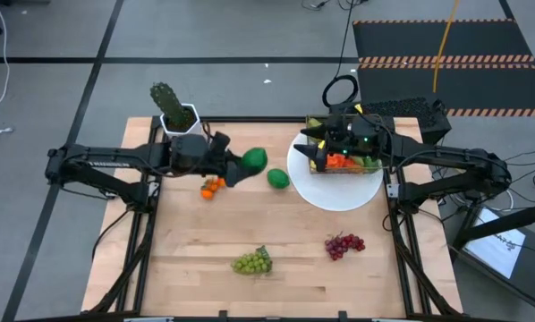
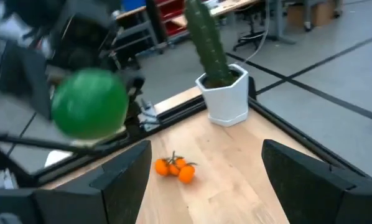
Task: Build produce basket
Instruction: Put the bottom green lime into the gold wire basket
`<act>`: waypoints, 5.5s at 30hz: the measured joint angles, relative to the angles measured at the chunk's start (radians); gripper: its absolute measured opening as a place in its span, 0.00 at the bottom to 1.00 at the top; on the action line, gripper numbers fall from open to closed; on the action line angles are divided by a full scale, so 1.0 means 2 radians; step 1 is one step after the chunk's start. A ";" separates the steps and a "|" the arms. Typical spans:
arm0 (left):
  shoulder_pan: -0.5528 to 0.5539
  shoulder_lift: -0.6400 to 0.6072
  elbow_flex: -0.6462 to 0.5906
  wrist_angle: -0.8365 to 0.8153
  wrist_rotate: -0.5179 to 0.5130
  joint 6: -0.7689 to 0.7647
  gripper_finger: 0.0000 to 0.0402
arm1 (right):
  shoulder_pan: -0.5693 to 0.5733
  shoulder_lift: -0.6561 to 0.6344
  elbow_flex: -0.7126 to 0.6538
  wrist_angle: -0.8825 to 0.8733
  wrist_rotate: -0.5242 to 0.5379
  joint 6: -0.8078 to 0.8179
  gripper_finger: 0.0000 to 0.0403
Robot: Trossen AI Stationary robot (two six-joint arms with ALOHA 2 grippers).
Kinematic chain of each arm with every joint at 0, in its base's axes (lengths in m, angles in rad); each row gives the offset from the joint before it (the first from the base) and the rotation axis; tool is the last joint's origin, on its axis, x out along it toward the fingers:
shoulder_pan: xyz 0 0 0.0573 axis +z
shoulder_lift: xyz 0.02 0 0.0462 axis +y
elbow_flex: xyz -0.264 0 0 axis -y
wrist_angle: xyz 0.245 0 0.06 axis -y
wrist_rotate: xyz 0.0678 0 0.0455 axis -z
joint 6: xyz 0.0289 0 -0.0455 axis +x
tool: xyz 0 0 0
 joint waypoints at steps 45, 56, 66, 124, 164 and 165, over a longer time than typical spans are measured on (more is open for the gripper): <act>0.037 0.000 0.017 0.043 -0.078 -0.044 0.77 | -0.003 -0.013 0.000 0.063 -0.014 -0.040 0.74; 0.037 0.000 0.017 0.049 -0.087 0.273 0.77 | -0.003 -0.013 0.000 0.059 -0.013 0.030 0.74; 0.037 0.000 0.017 0.084 -0.087 0.466 0.77 | -0.022 -0.011 0.000 0.038 0.026 0.324 0.74; 0.026 0.136 0.017 -0.063 0.014 0.381 0.77 | 0.043 0.189 0.000 0.111 -0.093 0.525 0.90; 0.040 0.101 0.122 -0.290 -0.046 0.358 0.95 | -0.070 0.163 0.000 0.125 -0.263 0.495 0.70; 0.040 0.101 0.122 -0.294 -0.048 0.352 0.95 | -0.079 0.159 0.000 0.122 -0.271 0.495 0.70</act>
